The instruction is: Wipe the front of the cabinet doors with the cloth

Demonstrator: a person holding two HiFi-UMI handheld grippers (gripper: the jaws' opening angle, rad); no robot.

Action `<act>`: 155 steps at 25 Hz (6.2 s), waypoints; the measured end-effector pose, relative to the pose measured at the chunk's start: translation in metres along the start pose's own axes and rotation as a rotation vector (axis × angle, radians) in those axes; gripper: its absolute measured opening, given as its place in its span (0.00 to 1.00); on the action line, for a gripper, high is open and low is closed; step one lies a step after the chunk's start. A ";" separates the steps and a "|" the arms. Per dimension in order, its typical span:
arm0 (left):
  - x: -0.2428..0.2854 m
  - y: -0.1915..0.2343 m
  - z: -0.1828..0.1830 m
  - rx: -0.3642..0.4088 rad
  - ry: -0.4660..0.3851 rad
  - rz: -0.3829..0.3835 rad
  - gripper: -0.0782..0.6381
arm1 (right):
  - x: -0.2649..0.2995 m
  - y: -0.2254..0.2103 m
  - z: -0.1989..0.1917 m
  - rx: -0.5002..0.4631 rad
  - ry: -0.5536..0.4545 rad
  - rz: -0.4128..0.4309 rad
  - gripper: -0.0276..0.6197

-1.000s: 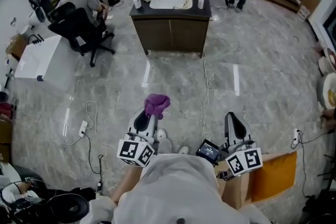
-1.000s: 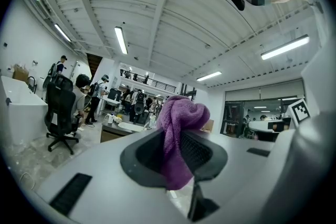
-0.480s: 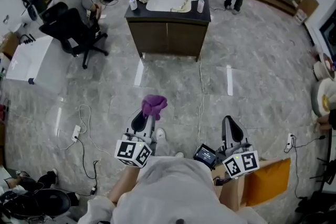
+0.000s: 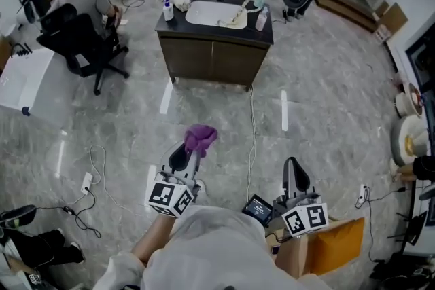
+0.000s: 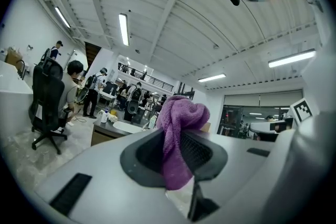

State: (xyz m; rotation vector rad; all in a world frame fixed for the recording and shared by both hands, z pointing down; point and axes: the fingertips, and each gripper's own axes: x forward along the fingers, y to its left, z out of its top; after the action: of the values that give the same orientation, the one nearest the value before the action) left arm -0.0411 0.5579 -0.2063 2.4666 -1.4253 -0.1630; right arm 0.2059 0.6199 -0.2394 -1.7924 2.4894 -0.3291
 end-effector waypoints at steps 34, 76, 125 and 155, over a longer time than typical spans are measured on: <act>0.150 0.092 0.044 0.059 -0.021 0.142 0.21 | 0.209 -0.084 0.024 0.065 -0.010 0.121 0.09; 0.417 0.234 0.065 0.014 0.051 -0.041 0.21 | 0.436 -0.171 0.057 -0.029 -0.020 0.091 0.09; 0.661 0.158 -0.266 0.011 0.335 -0.176 0.21 | 0.536 -0.422 -0.215 0.230 0.206 0.084 0.09; 0.767 0.139 -0.410 0.034 0.339 -0.267 0.21 | 0.547 -0.429 -0.352 0.280 0.216 -0.021 0.09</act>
State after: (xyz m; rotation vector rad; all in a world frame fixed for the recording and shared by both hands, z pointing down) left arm 0.3289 -0.0911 0.2610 2.5497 -0.9679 0.2174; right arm 0.3682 0.0233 0.2348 -1.7509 2.4057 -0.8686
